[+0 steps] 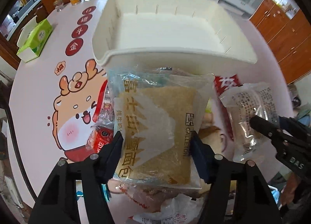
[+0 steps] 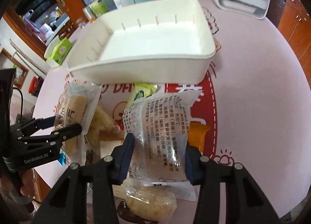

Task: Organize snacks
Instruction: 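Lift both packs and lower them into the white tray, opening both grippers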

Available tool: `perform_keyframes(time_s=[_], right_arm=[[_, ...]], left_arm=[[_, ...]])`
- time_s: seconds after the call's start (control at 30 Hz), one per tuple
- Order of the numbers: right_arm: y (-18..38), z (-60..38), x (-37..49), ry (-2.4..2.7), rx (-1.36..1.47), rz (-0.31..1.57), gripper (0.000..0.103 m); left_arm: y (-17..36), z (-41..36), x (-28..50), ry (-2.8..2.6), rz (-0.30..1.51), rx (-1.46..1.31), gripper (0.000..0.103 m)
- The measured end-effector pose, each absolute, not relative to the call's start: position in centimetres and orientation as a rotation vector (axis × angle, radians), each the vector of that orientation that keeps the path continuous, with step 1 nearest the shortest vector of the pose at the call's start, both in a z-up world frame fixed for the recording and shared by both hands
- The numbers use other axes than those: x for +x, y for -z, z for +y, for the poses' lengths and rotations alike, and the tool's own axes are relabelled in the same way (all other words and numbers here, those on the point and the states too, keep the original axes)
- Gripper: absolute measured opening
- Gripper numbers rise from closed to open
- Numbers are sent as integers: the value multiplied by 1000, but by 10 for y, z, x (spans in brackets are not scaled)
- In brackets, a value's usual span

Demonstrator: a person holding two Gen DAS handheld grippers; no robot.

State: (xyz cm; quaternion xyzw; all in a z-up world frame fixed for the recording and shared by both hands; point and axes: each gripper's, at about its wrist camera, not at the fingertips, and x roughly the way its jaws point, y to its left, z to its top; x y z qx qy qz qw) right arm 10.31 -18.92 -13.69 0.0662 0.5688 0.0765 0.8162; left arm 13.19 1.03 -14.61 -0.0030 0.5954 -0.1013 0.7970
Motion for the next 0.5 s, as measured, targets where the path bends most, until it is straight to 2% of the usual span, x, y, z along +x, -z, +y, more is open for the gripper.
perform_keyframes(time_s=[0.23, 0.5], right_arm=[[100, -190, 96, -150, 163, 1122, 46], [39, -195, 113, -149, 170, 993, 46]], left_arm=[[67, 22, 130, 290, 1102, -66, 63], [-21, 42, 163, 306, 872, -118, 63]])
